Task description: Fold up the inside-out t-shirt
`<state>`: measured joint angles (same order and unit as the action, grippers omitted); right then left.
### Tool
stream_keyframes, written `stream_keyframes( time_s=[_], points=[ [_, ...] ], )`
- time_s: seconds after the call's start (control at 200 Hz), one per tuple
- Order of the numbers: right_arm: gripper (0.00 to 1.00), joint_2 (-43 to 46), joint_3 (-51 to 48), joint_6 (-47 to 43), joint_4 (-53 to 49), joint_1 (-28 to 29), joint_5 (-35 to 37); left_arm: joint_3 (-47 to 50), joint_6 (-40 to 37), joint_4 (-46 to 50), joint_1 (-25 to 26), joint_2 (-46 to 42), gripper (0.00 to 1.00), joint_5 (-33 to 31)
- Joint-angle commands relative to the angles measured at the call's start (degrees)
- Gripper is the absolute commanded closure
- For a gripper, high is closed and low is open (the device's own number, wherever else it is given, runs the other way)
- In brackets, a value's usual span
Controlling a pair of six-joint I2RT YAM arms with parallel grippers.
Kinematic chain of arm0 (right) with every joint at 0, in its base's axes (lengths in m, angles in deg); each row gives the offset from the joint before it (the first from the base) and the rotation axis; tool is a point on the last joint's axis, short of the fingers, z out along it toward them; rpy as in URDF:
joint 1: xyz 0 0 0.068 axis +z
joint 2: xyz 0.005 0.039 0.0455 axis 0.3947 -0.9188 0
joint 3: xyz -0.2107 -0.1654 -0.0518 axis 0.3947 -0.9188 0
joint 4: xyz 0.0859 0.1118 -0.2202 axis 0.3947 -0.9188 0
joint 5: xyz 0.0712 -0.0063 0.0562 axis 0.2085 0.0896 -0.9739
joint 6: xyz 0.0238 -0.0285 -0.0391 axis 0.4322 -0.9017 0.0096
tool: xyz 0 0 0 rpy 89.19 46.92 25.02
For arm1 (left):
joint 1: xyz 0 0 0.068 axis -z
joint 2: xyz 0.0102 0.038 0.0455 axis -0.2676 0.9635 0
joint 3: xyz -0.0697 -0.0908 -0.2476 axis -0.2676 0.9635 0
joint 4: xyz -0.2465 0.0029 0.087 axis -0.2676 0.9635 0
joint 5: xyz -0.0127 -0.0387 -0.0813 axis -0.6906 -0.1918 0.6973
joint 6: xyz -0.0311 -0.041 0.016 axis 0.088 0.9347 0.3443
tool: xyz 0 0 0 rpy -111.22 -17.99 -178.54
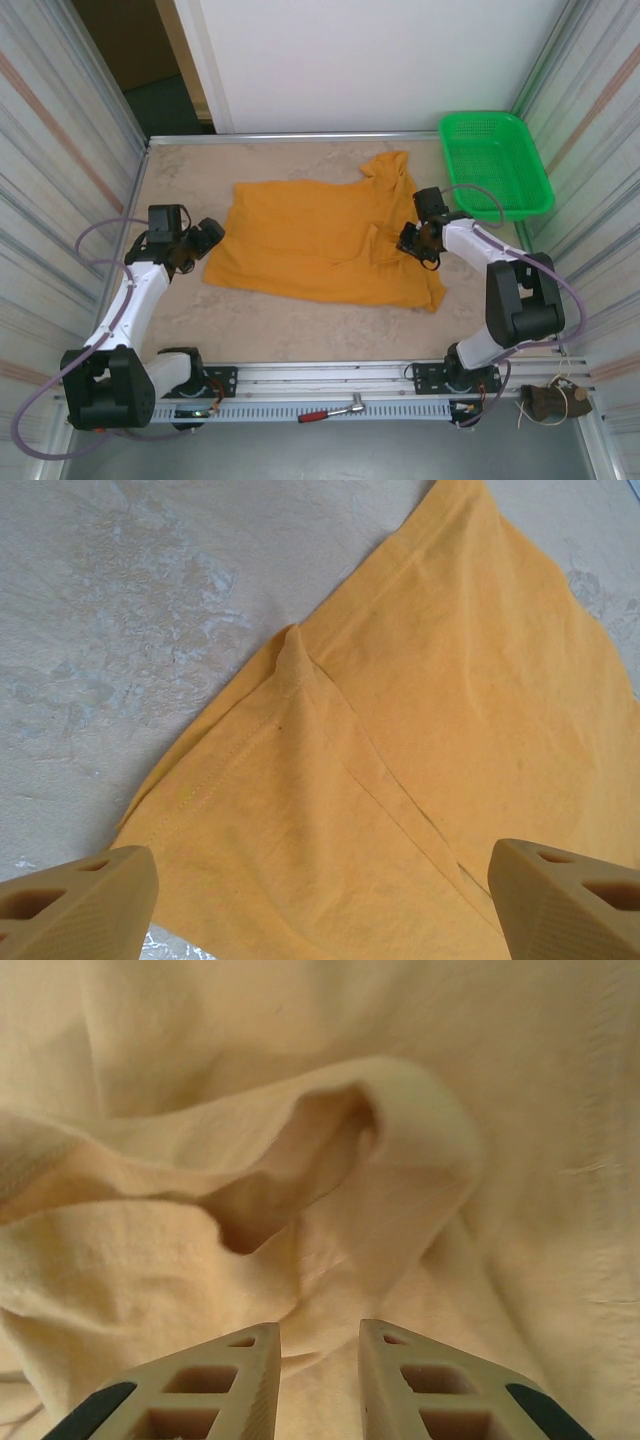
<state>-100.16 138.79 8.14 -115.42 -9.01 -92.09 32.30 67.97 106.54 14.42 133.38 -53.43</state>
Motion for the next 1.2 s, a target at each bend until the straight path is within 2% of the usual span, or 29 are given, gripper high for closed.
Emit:
stream_keyframes(
  time_s=[0.0, 0.055, 0.12, 0.491, 0.661, 0.877, 1.042, 1.147, 1.197],
  points=[
    [0.72, -1.7, 1.1, 0.3, 0.2, 2.1, 1.7, 0.1, 0.7, -0.4, 0.4, -0.1, 0.14, 0.0],
    [0.64, -2.6, 1.4, 0.4, 0.3, 2.6, 2.1, 0.2, 0.8, -0.6, 0.3, -0.2, 0.14, 0.0],
    [0.62, -3.9, 1.7, 0.3, 0.5, 2.7, 2.6, 0.2, 0.8, -0.6, 0.3, -0.2, 0.14, 0.1],
    [0.68, -6.8, 6.3, -2.6, -1.9, 3.9, 5.5, 0.6, 1.5, -1.5, 0.3, 0.5, 0.14, 0.6],
    [0.68, -6.6, 6.8, -3.5, -2.8, 4.9, 8.4, 0.9, 1.8, -2.3, 0.3, 1.1, 0.14, 1.0],
    [0.68, -9.9, 8.6, -4.2, -2.2, 4.9, 8.6, 0.9, 2.1, -2.8, 0.3, 1.9, 0.14, 1.5],
    [0.77, -12.5, 10.4, -5.0, -2.7, 4.8, 8.6, 0.9, 2.0, -2.9, 0.3, 1.9, 0.14, 1.3],
    [1.0, -12.4, 10.8, -5.1, -2.8, 4.6, 8.4, 1.0, 2.1, -3.0, 0.3, 2.0, 0.14, 1.3],
    [1.0, -11.8, 11.0, -5.1, -3.1, 4.5, 8.1, 0.9, 2.0, -3.0, 0.3, 2.0, 0.14, 1.3]
  ],
)
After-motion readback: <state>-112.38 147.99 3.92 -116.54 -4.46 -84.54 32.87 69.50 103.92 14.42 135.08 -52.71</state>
